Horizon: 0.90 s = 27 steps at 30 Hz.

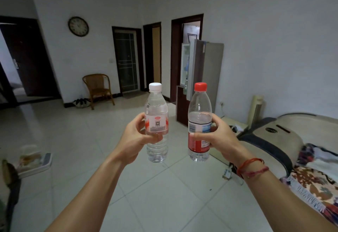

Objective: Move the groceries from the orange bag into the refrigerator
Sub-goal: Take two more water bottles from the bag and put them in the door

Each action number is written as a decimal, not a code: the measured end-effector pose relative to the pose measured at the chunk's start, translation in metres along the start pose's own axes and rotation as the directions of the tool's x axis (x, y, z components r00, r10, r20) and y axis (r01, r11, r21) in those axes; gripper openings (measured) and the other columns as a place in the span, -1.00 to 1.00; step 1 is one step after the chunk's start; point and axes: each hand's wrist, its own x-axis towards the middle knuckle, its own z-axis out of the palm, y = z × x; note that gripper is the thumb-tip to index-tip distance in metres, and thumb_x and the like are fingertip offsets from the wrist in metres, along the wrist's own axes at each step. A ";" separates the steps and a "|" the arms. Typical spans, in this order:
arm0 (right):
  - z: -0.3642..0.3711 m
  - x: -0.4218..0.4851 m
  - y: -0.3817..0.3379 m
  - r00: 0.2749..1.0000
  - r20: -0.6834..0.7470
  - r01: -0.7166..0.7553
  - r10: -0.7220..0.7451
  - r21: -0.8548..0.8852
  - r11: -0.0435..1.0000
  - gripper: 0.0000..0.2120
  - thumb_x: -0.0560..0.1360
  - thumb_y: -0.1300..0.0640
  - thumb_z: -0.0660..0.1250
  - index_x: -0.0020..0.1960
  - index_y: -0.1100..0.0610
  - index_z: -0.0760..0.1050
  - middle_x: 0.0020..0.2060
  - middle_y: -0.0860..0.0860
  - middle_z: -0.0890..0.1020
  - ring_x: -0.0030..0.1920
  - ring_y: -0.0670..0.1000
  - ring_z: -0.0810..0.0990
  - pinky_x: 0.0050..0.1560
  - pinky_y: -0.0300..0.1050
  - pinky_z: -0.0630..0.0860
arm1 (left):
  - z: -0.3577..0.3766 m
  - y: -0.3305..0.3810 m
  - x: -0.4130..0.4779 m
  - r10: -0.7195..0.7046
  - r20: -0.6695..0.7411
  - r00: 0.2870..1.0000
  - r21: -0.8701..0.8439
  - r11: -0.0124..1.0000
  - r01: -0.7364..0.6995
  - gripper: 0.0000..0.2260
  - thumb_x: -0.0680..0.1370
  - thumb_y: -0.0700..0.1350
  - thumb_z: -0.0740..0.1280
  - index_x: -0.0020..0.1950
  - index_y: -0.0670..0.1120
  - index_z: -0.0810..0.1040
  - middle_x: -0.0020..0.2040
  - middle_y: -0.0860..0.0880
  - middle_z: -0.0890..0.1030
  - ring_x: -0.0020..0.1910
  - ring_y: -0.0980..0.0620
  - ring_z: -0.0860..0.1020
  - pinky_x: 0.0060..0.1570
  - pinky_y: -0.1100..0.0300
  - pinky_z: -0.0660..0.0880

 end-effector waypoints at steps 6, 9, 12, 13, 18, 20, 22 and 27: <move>0.020 0.045 0.009 1.000 0.011 0.002 -0.002 -0.008 1.000 -0.42 0.28 0.19 0.64 0.24 -0.02 0.52 -0.02 -0.03 0.70 0.02 0.07 0.68 0.02 0.06 0.65 | -0.022 -0.017 0.039 0.004 -0.026 1.000 0.003 1.000 -0.004 -0.40 0.31 -0.51 0.45 0.27 -0.07 0.52 0.09 -0.07 0.67 0.14 -0.12 0.63 0.14 -0.08 0.56; 0.026 0.081 0.021 0.999 0.033 0.000 0.000 -0.015 1.000 -0.37 0.29 0.16 0.64 0.29 -0.01 0.49 0.06 -0.02 0.68 0.07 0.07 0.67 0.11 0.15 0.63 | -0.032 -0.029 0.070 0.010 -0.029 1.000 0.020 1.000 -0.010 -0.41 0.32 -0.50 0.45 0.27 -0.08 0.54 0.08 -0.07 0.67 0.12 -0.11 0.63 0.10 -0.04 0.56; 0.029 0.125 0.037 0.999 0.042 -0.002 0.002 0.000 1.000 -0.36 0.28 0.16 0.65 0.30 -0.01 0.50 0.07 -0.02 0.69 0.08 0.06 0.67 0.12 0.18 0.63 | -0.042 -0.045 0.108 0.006 -0.042 0.999 0.016 1.000 -0.005 -0.44 0.33 -0.49 0.46 0.26 -0.10 0.55 0.09 -0.08 0.67 0.13 -0.13 0.63 0.03 0.03 0.55; 0.029 0.141 0.043 0.999 0.044 -0.002 0.002 0.004 1.000 -0.36 0.28 0.16 0.65 0.30 -0.02 0.50 0.07 -0.02 0.69 0.08 0.07 0.67 0.12 0.18 0.63 | -0.044 -0.051 0.123 0.001 -0.049 0.999 0.013 1.000 -0.001 -0.45 0.33 -0.48 0.47 0.26 -0.10 0.55 0.09 -0.08 0.67 0.13 -0.13 0.63 0.03 0.04 0.54; 0.029 0.235 0.069 0.998 0.065 0.016 -0.017 0.020 1.000 -0.35 0.27 0.17 0.66 0.29 -0.02 0.50 0.10 0.00 0.68 0.11 0.09 0.67 0.14 0.20 0.62 | -0.055 -0.078 0.207 -0.003 -0.086 0.996 0.017 1.000 0.004 -0.45 0.33 -0.47 0.48 0.26 -0.13 0.53 0.10 -0.11 0.66 0.13 -0.15 0.63 0.06 0.00 0.56; 0.027 0.275 0.076 0.997 0.072 0.019 -0.021 0.024 1.000 -0.37 0.27 0.18 0.65 0.28 -0.02 0.50 0.09 0.00 0.68 0.09 0.07 0.67 0.14 0.17 0.63 | -0.058 -0.085 0.244 -0.001 -0.097 0.995 0.015 1.000 0.002 -0.45 0.34 -0.46 0.48 0.27 -0.12 0.52 0.11 -0.11 0.66 0.12 -0.13 0.63 0.06 0.01 0.57; 0.026 0.312 0.082 0.996 0.081 0.023 -0.025 0.019 1.000 -0.37 0.27 0.17 0.65 0.27 -0.03 0.51 0.08 -0.01 0.69 0.08 0.06 0.68 0.12 0.14 0.64 | -0.061 -0.092 0.277 0.008 -0.110 0.994 0.008 1.000 -0.008 -0.45 0.34 -0.45 0.49 0.27 -0.11 0.52 0.10 -0.10 0.66 0.11 -0.12 0.64 0.03 0.04 0.57; 0.033 0.392 0.097 0.992 0.119 0.040 -0.041 0.014 0.999 -0.38 0.29 0.16 0.64 0.29 -0.02 0.51 0.07 -0.06 0.69 0.07 -0.02 0.68 0.05 -0.04 0.66 | -0.078 -0.108 0.348 0.008 -0.130 0.991 0.008 1.000 -0.007 -0.46 0.35 -0.42 0.50 0.27 -0.10 0.53 0.09 -0.08 0.67 0.11 -0.10 0.64 0.00 0.08 0.57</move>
